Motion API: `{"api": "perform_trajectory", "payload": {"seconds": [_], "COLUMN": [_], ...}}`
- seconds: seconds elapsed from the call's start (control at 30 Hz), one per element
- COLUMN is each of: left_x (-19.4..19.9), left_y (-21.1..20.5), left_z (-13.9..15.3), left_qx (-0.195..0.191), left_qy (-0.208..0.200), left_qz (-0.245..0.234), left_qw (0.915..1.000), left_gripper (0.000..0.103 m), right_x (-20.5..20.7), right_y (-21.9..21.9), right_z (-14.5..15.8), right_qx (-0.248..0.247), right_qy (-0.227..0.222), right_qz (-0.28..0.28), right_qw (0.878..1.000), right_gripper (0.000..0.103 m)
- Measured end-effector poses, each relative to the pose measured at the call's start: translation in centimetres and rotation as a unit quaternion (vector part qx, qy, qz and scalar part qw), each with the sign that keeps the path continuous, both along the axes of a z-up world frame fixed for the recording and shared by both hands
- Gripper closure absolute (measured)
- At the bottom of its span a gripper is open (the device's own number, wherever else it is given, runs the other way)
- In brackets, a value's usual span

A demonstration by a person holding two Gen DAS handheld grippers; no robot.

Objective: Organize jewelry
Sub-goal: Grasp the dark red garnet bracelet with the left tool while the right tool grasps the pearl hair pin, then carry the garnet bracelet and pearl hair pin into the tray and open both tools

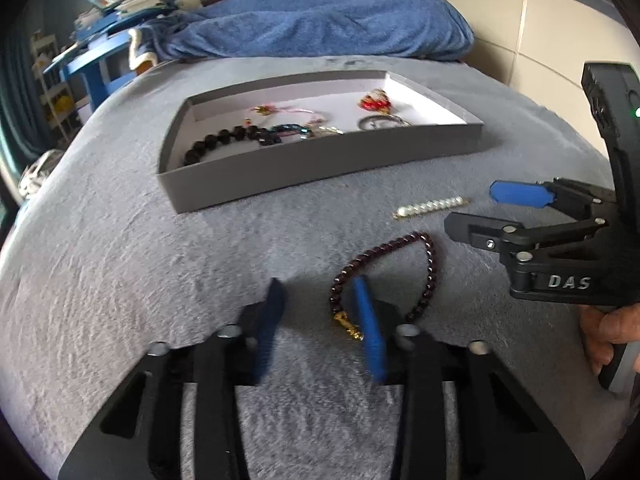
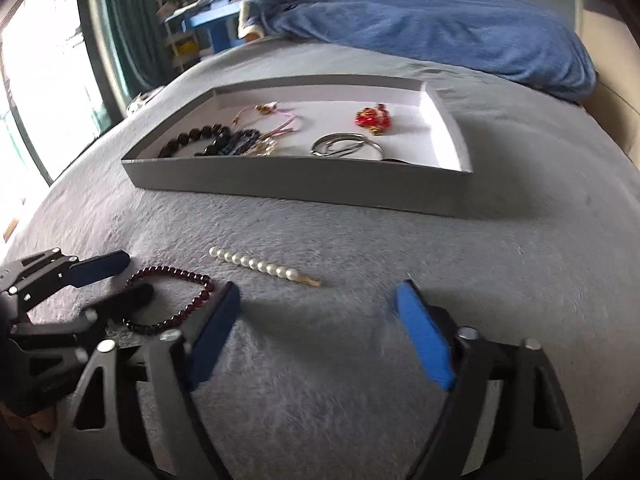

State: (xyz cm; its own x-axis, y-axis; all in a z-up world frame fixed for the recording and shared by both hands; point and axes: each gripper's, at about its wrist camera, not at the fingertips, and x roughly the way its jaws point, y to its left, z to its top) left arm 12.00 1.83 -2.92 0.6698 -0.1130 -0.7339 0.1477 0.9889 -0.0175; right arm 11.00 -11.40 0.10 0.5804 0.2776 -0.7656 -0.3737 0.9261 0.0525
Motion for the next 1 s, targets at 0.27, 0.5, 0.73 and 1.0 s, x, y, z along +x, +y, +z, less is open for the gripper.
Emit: {"api": "perform_trajectory", "payload": {"seconds": [0.27, 0.5, 0.73, 1.0], "left_x": [0.2, 0.3, 0.3, 0.4], "left_y": [1.9, 1.8, 1.8, 1.4], "left_z": [0.0, -0.1, -0.1, -0.2], "left_qx": [-0.030, -0.028, -0.031, -0.019], "left_qy": [0.000, 0.004, 0.003, 0.008], "left_qz": [0.037, 0.037, 0.036, 0.032], "left_qw": [0.9989, 0.9989, 0.9989, 0.9993], "left_gripper": [0.094, 0.094, 0.094, 0.090], "right_x": [0.0, -0.7, -2.2, -1.3], "right_y": [2.6, 4.1, 4.3, 3.6], "right_z": [0.0, -0.2, -0.1, -0.2], "right_qx": [-0.036, -0.059, -0.052, -0.019], "right_qy": [-0.015, -0.027, -0.030, -0.003], "right_qz": [0.055, 0.096, 0.106, 0.099], "right_qw": [0.998, 0.993, 0.993, 0.995], "right_gripper": [0.050, 0.075, 0.097, 0.095]}}
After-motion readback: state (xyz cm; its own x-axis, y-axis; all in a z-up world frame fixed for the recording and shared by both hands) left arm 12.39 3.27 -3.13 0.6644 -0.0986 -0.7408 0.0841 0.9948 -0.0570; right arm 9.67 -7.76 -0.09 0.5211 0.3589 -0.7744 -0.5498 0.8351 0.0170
